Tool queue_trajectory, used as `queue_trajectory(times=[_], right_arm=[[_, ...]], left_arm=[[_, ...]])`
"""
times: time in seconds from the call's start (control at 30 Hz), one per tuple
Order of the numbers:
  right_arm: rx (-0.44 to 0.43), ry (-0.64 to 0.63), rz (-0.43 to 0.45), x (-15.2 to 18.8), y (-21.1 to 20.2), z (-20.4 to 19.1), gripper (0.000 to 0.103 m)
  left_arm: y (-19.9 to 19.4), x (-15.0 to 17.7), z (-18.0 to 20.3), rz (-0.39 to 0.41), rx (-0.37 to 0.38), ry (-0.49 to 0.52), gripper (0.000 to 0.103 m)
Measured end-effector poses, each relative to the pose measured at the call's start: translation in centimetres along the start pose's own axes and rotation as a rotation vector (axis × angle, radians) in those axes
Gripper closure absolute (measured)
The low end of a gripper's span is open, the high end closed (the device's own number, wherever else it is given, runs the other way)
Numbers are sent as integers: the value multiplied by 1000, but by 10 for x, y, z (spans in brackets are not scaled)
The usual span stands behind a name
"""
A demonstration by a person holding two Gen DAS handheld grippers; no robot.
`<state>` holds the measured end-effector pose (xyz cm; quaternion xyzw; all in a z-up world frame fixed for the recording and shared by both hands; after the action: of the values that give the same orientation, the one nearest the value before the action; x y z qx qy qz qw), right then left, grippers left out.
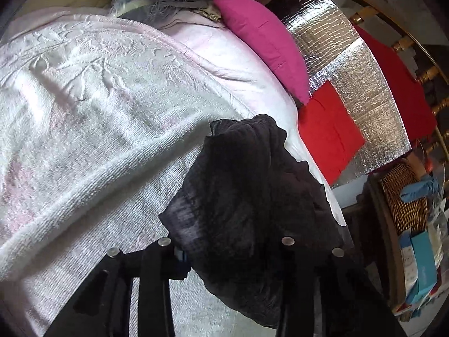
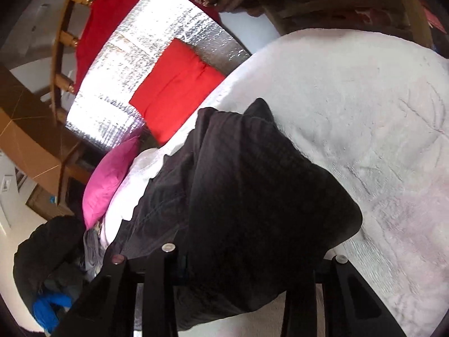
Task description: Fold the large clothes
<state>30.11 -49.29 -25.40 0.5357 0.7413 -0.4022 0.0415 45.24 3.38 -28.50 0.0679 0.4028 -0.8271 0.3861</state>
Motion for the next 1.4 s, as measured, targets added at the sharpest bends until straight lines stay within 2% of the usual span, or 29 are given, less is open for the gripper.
queue_trajectory(times=[0.3, 0.43, 0.5, 0.53, 0.57, 0.7, 0.77, 0.83, 0.9, 0.93, 1.0, 1.03, 1.1, 1.2, 1.23, 1.27, 1.4], right_arm=[[-1, -23, -79, 36, -72, 25, 64], [10, -22, -128, 64, -99, 53, 64], [8, -8, -178, 72, -105, 63, 57], [7, 6, -201, 75, -107, 67, 47], [18, 27, -235, 78, -111, 72, 42], [28, 26, -317, 91, -140, 84, 41], [33, -53, -362, 98, -161, 78, 41], [27, -156, -372, 94, -178, 62, 41], [14, -228, -344, 83, -189, 42, 41], [-8, -256, -311, 72, -192, 27, 41], [-33, -283, -265, 55, -186, 3, 27], [-30, -297, -240, 46, -178, -8, 20], [-17, -324, -198, 30, -152, -28, 20], [27, -337, -227, 19, -98, -47, 20], [48, -337, -238, 16, -77, -52, 20], [68, -337, -246, 13, -60, -55, 20], [183, -351, -250, 1, 3, -51, 20]], left_arm=[[-63, 47, -7, -75, 5, 119, 66], [-83, 77, -23, -110, -43, 156, 60], [-91, 87, -32, -149, -72, 149, 50], [-96, 90, -37, -164, -83, 143, 47], [-104, 94, -41, -177, -86, 136, 44], [-139, 102, -51, -222, -68, 122, 42], [-161, 97, -42, -196, -60, 171, 42], [-177, 86, -26, -138, -65, 239, 39], [-187, 74, -2, -85, -39, 306, 25], [-185, 64, 14, -58, -26, 331, 23], [-173, 47, 38, -28, -33, 368, 13], [-159, 40, 50, -42, -35, 403, 12], [-119, 32, 59, -115, -82, 413, 11], [-58, 26, 54, -236, -141, 363, 11], [-39, 26, 47, -267, -184, 345, 11], [-26, 25, 38, -279, -232, 331, 11], [-6, 32, 21, -287, -263, 359, 11]])
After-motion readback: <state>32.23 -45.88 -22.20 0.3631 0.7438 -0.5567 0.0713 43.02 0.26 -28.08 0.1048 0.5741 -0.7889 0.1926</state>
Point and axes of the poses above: each gripper's, at about its wrist camera, not at the fingertips, and y roughly the way its jaws point, z to its right, x to its underside, the point moved 7 cm from there along y, roughly the way its jaws point
